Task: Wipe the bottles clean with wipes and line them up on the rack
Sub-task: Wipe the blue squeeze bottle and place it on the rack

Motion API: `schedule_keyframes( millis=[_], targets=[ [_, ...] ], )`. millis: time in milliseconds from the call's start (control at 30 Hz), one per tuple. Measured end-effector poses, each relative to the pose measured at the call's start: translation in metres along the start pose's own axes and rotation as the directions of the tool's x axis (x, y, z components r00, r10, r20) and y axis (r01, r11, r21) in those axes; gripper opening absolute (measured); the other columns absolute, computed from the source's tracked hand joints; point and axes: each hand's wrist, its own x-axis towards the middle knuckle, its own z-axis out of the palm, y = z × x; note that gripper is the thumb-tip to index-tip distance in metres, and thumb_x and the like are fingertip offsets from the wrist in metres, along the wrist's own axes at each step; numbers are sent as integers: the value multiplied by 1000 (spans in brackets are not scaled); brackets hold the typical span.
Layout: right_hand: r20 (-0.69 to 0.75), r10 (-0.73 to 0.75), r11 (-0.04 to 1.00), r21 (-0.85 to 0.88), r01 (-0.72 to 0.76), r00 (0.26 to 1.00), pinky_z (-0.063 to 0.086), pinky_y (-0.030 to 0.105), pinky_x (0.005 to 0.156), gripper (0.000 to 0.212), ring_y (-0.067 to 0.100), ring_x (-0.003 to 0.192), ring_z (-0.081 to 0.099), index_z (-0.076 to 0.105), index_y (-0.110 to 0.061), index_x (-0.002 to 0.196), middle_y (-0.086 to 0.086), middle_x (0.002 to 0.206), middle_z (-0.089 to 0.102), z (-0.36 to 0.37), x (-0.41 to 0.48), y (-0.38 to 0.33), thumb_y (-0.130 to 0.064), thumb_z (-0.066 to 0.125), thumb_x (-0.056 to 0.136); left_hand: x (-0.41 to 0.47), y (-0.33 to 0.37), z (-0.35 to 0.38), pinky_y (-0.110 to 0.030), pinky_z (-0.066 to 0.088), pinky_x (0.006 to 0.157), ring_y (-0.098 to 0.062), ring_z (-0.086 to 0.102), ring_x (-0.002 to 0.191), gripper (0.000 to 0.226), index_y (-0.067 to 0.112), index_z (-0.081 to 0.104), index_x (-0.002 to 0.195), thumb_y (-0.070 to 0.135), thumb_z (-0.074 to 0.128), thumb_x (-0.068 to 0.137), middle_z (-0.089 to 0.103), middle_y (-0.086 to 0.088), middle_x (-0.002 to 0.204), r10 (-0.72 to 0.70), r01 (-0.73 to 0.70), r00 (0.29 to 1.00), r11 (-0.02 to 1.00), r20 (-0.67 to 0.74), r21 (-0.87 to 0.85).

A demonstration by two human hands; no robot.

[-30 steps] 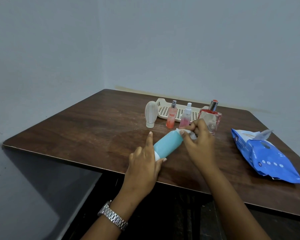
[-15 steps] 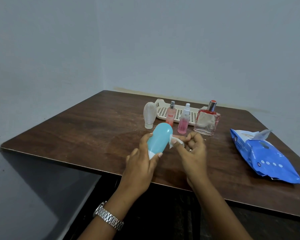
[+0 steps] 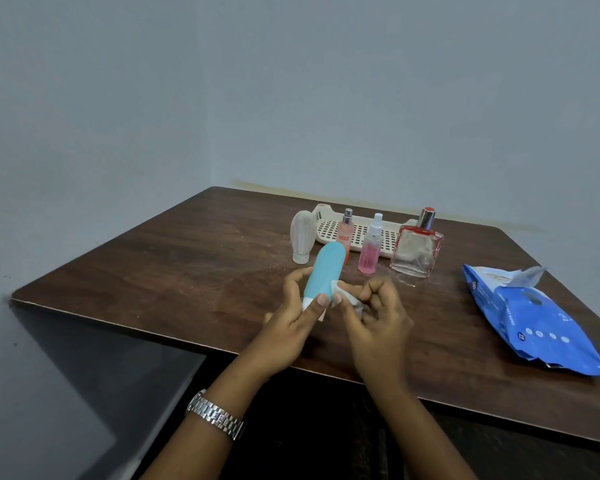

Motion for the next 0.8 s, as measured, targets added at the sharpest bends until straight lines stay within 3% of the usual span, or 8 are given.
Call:
schedule_keyframes(
  millis=[133, 267, 367, 433, 567, 733, 800],
  targets=[
    [-17, -119, 985, -125, 116, 993, 55, 20, 70, 34, -2, 94, 66, 44, -22, 76, -12, 84, 69, -4, 2, -4, 0, 71, 80, 10, 6, 7, -25, 38, 105, -4, 49, 124, 53, 36, 36, 132, 67, 29, 88, 51, 9, 137, -23, 33, 999, 968, 43, -247],
    [-23, -216, 948, -243, 204, 976, 53, 15, 72, 35, -14, 96, 59, 43, -27, 78, -25, 89, 62, -9, 8, -9, -3, 69, 81, 26, 10, 20, -41, 45, 102, -20, 61, 116, 68, 33, 57, 124, 77, 31, 78, 68, -1, 120, -134, 116, 991, 849, 2, -515],
    [17, -259, 906, -341, 249, 966, 54, 20, 71, 34, -15, 98, 57, 43, -29, 82, -26, 94, 60, -15, 12, -6, -7, 68, 83, 32, 13, 28, -32, 51, 74, -22, 65, 102, 80, 26, 54, 126, 77, 26, 72, 68, -7, 118, -153, 145, 987, 776, 40, -613],
    [80, -271, 874, -397, 280, 959, 50, 16, 72, 36, -11, 96, 56, 43, -33, 84, -23, 94, 60, -20, 11, -3, -8, 68, 82, 33, 13, 32, -25, 40, 60, -15, 62, 88, 86, 27, 49, 131, 79, 22, 68, 67, -4, 120, -120, 129, 991, 760, 58, -637],
    [181, -273, 833, -447, 327, 945, 43, 6, 76, 33, -4, 90, 55, 52, -29, 93, -14, 94, 64, -23, 8, 1, -3, 69, 82, 34, 6, 35, -25, 30, 58, -10, 52, 80, 84, 43, 42, 135, 82, 20, 63, 64, 0, 128, -72, 100, 995, 740, 69, -666],
    [124, -313, 824, -458, 334, 942, 42, 10, 80, 20, -3, 92, 54, 67, -12, 102, -10, 97, 65, -18, 14, -5, -7, 63, 83, 29, 3, 37, -23, 37, 58, -4, 53, 74, 83, 45, 32, 144, 88, 29, 73, 64, 2, 124, -21, 51, 998, 791, 56, -610],
    [120, -307, 831, -450, 328, 944, 43, 13, 82, 22, 1, 94, 56, 68, -12, 105, -4, 100, 68, -15, 16, -7, -8, 61, 84, 27, 1, 38, -24, 48, 67, -10, 62, 87, 89, 44, 28, 146, 85, 44, 68, 63, 0, 125, -25, 54, 998, 811, 57, -583]
  ],
)
